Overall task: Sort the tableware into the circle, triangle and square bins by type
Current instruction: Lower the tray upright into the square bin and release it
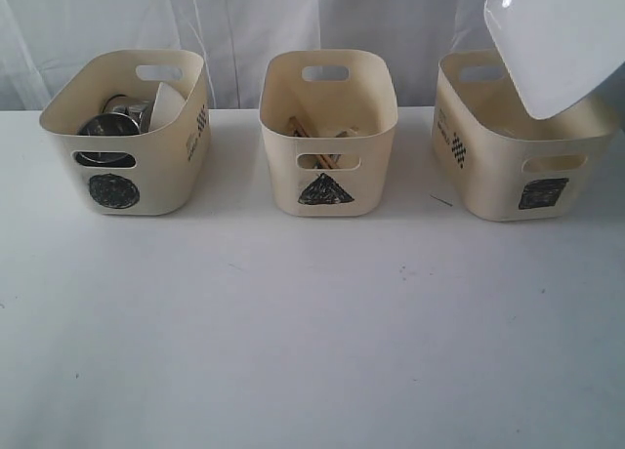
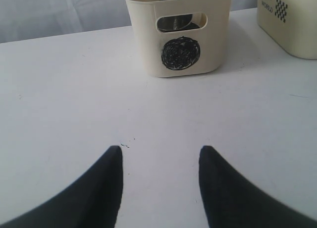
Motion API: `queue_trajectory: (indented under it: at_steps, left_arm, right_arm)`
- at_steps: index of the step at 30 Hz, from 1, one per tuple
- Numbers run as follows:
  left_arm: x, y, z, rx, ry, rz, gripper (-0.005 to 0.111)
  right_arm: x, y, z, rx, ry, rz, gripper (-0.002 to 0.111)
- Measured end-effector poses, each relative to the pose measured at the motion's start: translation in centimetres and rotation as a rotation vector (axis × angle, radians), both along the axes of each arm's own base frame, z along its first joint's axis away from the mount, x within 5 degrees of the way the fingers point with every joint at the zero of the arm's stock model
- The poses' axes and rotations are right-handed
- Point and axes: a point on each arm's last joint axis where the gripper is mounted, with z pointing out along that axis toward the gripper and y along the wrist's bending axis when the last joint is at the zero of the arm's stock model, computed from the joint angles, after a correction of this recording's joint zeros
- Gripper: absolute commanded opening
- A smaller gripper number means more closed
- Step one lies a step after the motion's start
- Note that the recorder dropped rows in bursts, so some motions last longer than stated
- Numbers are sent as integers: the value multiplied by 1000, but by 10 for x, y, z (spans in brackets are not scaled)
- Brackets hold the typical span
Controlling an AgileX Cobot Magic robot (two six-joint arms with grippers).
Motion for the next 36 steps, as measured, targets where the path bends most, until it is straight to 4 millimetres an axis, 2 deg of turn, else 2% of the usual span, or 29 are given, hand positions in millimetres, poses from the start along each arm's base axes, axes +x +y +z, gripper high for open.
queue_trajectory:
  at_steps: [10,26,36]
  left_arm:
    - [0,0,0,0,0,0,52]
    - [0,0,0,0,0,0,52]
    - [0,0,0,0,0,0,52]
  right_arm:
    - [18,-18,-30,20,49,-35,0]
    - [51,-27,-90,64,160,-42,0]
    - [60,-28,-106,80,168,-35,0]
